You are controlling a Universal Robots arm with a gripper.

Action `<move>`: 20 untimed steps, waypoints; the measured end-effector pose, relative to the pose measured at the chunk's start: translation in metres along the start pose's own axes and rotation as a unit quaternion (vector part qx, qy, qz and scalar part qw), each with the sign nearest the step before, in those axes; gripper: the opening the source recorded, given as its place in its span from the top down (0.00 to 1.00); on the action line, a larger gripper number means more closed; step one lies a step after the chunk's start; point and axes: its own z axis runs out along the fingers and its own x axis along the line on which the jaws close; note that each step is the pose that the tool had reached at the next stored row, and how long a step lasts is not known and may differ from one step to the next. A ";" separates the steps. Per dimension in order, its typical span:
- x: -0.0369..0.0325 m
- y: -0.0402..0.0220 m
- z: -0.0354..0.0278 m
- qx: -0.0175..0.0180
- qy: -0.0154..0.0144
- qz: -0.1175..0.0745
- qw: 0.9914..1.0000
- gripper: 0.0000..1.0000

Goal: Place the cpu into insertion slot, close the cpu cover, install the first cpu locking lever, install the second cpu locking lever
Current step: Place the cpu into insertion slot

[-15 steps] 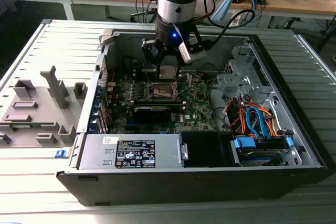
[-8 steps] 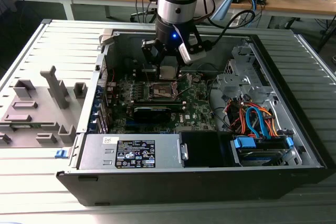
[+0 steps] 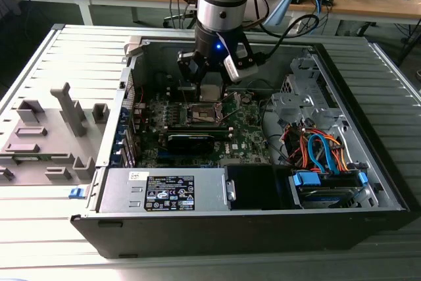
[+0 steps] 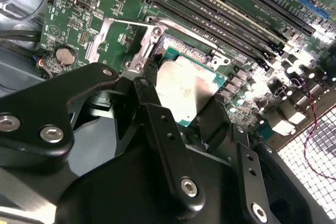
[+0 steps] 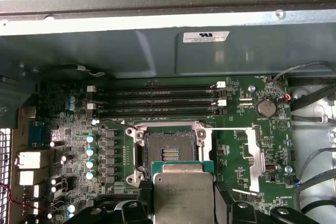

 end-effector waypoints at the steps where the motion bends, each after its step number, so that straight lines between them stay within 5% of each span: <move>1: 0.0000 0.0000 0.0002 0.001 0.000 0.000 1.000 0.45; 20: 0.0006 -0.0001 0.0054 0.001 0.000 0.000 1.000 0.45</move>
